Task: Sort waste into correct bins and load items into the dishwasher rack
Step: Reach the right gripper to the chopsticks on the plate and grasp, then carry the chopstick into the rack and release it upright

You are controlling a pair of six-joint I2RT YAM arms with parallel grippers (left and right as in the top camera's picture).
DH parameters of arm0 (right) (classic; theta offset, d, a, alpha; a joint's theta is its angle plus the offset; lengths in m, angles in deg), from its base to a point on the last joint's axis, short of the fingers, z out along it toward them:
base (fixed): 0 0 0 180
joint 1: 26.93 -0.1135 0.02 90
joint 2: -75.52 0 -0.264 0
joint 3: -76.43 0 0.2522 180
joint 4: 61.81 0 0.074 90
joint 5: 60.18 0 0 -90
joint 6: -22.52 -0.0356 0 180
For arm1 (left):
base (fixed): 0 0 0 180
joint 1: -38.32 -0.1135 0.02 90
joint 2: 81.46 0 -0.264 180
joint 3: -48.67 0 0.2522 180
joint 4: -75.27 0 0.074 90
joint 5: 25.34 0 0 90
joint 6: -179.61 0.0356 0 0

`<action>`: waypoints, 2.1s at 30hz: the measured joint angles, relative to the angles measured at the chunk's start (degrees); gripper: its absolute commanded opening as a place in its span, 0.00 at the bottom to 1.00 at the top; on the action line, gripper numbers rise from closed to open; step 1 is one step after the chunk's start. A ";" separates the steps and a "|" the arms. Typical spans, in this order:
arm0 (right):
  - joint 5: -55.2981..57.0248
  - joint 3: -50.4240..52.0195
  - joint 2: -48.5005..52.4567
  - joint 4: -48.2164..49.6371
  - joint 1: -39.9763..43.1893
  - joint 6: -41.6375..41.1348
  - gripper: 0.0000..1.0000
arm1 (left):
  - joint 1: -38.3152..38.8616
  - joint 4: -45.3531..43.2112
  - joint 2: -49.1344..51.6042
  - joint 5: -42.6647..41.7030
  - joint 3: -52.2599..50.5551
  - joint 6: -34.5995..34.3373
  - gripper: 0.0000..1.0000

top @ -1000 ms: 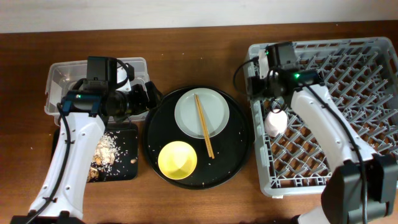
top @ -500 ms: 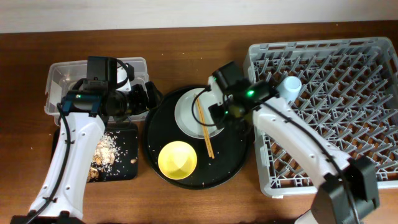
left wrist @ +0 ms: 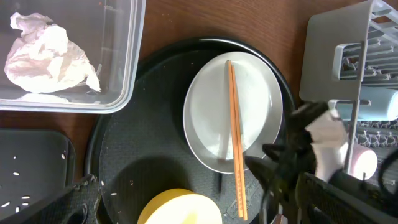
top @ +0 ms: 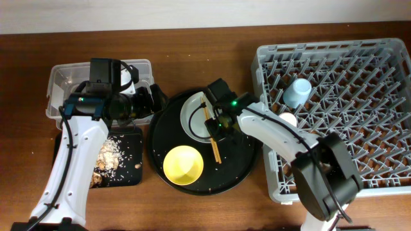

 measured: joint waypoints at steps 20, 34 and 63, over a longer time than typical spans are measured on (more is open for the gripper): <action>0.50 0.02 3.34 1.62 -0.04 -0.15 0.16 | 0.00 0.00 0.00 0.00 0.00 0.00 0.99; 5.49 -10.27 2.27 -9.25 0.28 0.04 0.04 | 0.00 -0.02 0.00 0.00 0.00 0.00 0.99; 12.83 -23.04 -7.15 -37.73 40.54 3.13 0.04 | 0.00 0.00 0.00 0.00 0.00 0.00 0.99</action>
